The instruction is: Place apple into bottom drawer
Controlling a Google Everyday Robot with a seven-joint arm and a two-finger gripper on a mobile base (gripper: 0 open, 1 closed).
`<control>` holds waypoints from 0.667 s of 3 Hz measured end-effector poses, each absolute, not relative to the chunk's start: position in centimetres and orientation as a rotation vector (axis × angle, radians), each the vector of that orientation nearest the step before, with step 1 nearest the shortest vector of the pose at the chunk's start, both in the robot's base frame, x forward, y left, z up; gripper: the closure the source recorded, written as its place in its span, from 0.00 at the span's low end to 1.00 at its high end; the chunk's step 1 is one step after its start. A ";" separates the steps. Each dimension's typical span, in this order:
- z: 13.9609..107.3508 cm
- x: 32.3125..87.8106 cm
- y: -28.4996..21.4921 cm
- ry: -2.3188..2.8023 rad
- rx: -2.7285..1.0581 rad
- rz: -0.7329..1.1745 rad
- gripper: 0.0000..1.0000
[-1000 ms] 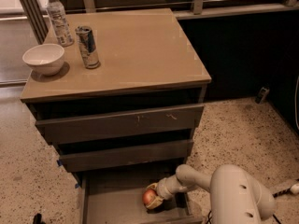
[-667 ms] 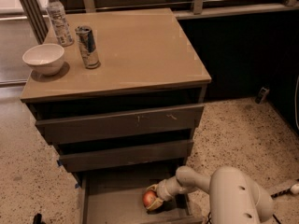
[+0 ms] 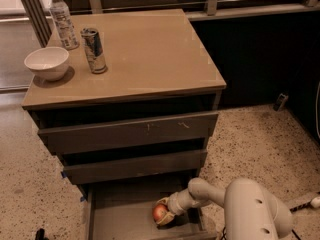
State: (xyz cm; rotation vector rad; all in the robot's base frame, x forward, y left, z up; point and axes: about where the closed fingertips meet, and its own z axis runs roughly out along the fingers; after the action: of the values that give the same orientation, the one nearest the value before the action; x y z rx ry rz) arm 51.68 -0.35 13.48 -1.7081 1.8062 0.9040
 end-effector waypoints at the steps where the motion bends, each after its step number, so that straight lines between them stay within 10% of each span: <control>1: 13.5 51.7 -0.4 1.806 -1.708 0.904 0.29; 2: 13.5 51.7 -0.3 1.806 -1.708 0.904 0.06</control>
Offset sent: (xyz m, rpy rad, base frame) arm 0.0000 0.0000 0.0000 0.0000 0.0000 0.0000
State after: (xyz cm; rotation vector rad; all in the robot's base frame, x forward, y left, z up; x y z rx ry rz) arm 51.67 -0.35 13.48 -1.7082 1.8062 0.9041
